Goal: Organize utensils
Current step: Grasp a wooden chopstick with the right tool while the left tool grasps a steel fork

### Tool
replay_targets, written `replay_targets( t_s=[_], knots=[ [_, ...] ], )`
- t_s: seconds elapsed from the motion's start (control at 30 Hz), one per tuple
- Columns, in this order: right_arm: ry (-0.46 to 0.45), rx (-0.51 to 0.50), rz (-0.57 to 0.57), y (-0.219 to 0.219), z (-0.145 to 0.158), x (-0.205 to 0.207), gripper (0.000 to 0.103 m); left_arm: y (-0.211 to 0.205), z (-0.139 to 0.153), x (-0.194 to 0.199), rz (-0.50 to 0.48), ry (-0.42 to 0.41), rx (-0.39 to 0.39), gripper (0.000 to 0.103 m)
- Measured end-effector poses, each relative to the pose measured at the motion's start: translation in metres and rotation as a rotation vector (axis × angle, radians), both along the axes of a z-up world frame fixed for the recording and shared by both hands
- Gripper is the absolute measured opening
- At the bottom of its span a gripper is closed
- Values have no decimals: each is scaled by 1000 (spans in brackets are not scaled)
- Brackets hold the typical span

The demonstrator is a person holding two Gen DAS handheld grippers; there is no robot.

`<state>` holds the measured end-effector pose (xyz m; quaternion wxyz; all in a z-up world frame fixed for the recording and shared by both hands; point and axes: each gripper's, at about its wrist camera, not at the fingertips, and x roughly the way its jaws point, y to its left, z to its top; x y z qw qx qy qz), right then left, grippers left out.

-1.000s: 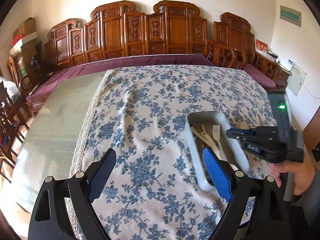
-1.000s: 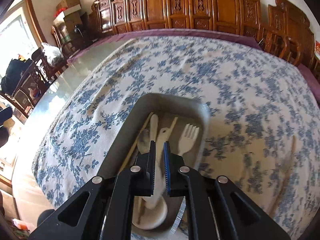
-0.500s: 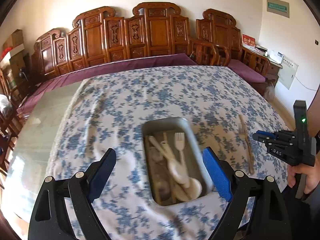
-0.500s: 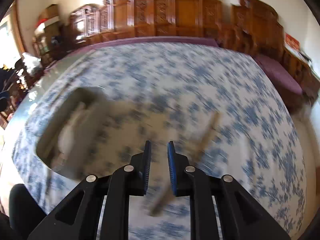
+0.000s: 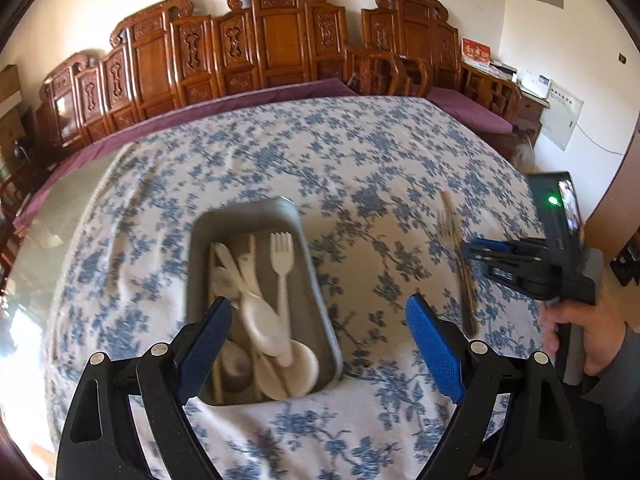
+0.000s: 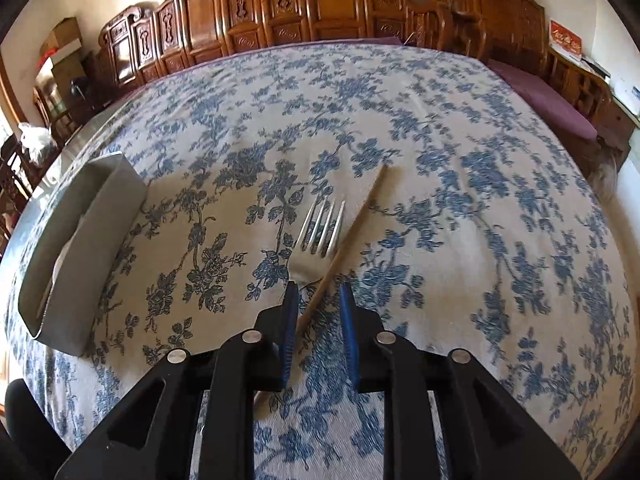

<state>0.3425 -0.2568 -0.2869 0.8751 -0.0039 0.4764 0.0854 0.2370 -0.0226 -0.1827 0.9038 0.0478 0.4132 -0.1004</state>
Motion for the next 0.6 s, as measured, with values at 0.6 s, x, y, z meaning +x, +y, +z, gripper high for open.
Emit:
replay_targets(
  t_s=[0.6],
  knots=[
    [62,-139,47,-32,-4,0,6,-43,-25,11,-55,59,-33,85]
  ],
)
